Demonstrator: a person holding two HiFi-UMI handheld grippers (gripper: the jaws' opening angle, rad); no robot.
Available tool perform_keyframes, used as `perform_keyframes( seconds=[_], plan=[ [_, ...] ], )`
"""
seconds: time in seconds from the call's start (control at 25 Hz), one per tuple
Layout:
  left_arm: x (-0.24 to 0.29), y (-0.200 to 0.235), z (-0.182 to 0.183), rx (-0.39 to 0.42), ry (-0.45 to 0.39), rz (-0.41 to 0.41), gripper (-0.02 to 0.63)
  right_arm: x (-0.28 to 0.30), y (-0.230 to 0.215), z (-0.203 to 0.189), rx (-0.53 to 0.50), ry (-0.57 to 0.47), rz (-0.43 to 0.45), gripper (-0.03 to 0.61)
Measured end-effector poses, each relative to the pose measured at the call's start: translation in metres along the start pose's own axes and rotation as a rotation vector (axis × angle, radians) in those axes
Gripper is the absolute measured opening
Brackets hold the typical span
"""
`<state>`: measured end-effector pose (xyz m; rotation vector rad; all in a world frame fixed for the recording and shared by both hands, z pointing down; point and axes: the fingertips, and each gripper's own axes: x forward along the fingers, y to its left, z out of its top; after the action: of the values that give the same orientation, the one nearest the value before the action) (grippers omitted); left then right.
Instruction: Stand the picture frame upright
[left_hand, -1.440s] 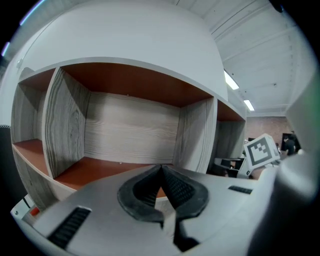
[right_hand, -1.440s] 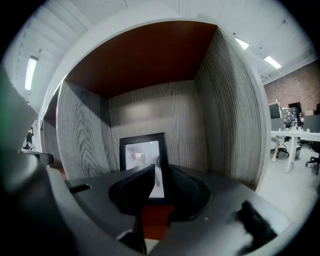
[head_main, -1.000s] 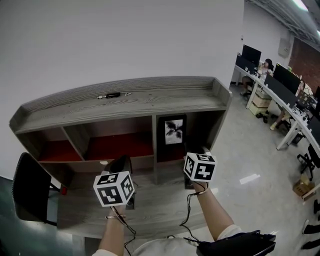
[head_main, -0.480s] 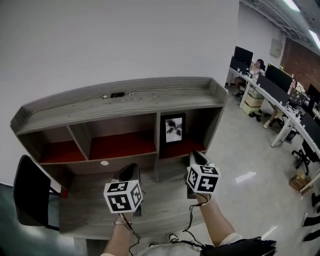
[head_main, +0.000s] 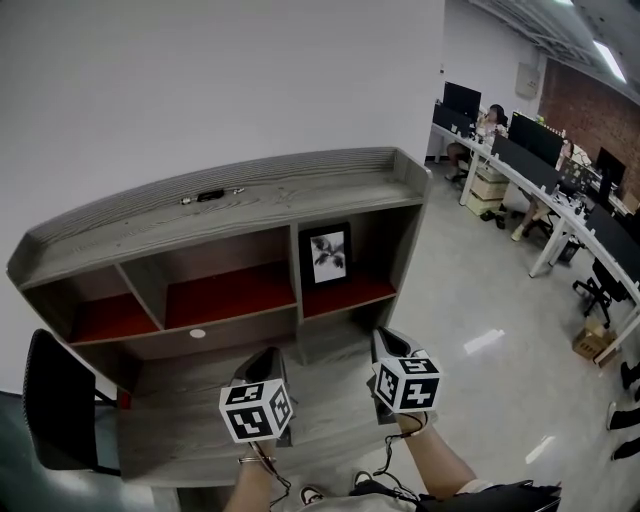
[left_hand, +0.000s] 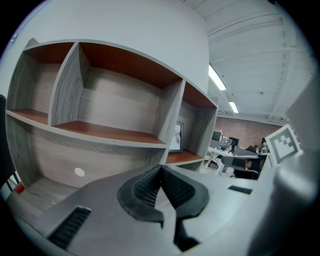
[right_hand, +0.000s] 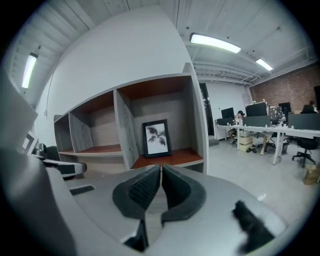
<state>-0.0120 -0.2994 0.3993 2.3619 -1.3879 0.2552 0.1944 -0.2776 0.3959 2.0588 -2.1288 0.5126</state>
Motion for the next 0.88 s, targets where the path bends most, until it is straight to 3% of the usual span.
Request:
perform_keyframes(
  seconds=[0.28,0.88],
  plan=[
    [0.004,-0.003,-0.027,-0.017,0.064,0.06,0.012,-0.007,-0.01,-0.019,-0.027,0.037,0.038,0.037],
    [0.009,-0.014,-0.027,-0.003,0.059,0.099,0.012,0.003,-0.006,-0.015,-0.001,0.046,0.125,0.031]
  ],
)
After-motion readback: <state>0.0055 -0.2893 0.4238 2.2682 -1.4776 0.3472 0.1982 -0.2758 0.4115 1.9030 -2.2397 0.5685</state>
